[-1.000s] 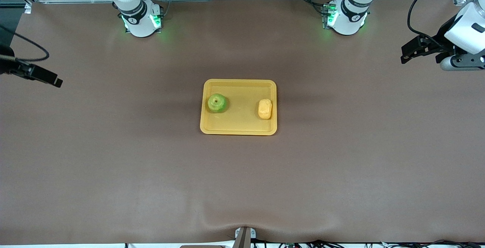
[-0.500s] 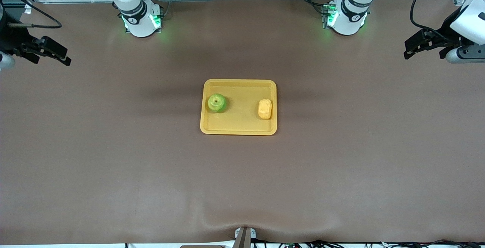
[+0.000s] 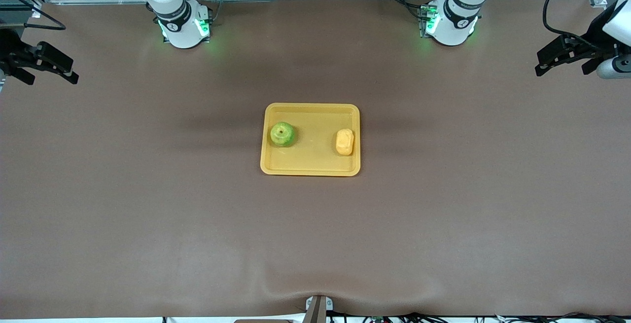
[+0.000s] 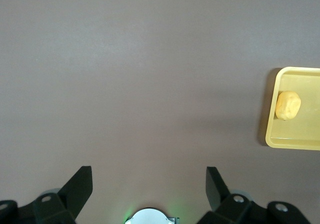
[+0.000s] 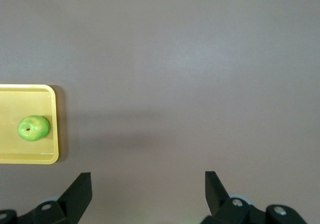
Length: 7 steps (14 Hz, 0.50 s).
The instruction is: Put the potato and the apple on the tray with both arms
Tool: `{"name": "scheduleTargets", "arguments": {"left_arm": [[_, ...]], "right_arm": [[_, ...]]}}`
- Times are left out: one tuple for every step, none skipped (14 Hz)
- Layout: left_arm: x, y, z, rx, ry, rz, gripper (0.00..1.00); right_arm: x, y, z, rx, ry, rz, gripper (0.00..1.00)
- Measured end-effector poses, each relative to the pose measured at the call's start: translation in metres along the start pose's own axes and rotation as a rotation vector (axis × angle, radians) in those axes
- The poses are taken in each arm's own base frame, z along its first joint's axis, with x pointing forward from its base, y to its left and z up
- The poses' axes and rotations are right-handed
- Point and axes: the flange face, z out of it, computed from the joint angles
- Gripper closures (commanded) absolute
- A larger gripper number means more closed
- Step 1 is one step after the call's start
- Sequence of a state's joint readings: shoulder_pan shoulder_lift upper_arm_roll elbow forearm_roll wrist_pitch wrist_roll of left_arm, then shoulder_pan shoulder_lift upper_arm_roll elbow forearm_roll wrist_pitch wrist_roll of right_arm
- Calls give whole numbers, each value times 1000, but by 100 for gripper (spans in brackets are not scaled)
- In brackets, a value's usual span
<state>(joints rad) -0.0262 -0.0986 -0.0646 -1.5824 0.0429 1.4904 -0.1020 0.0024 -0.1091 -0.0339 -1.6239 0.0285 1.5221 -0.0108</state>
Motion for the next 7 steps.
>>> {"name": "scheduleTargets", "arguments": {"left_arm": [[0, 0, 0, 0, 0, 0, 0], [0, 0, 0, 0, -1, 0, 0], [0, 0, 0, 0, -2, 0, 0], [0, 0, 0, 0, -3, 0, 0], [0, 0, 0, 0, -4, 1, 0], [-1, 1, 0, 0, -5, 1, 0], [-1, 1, 0, 1, -6, 2, 0]], "right_arm": [[3, 5, -2, 0, 6, 9, 0], [6, 10, -4, -1, 12, 18, 0], [9, 13, -7, -1, 15, 22, 0], [11, 13, -9, -2, 14, 22, 0], [13, 12, -10, -2, 12, 20, 0], [14, 11, -12, -2, 12, 18, 0], [15, 10, -12, -2, 12, 16, 0]]}}
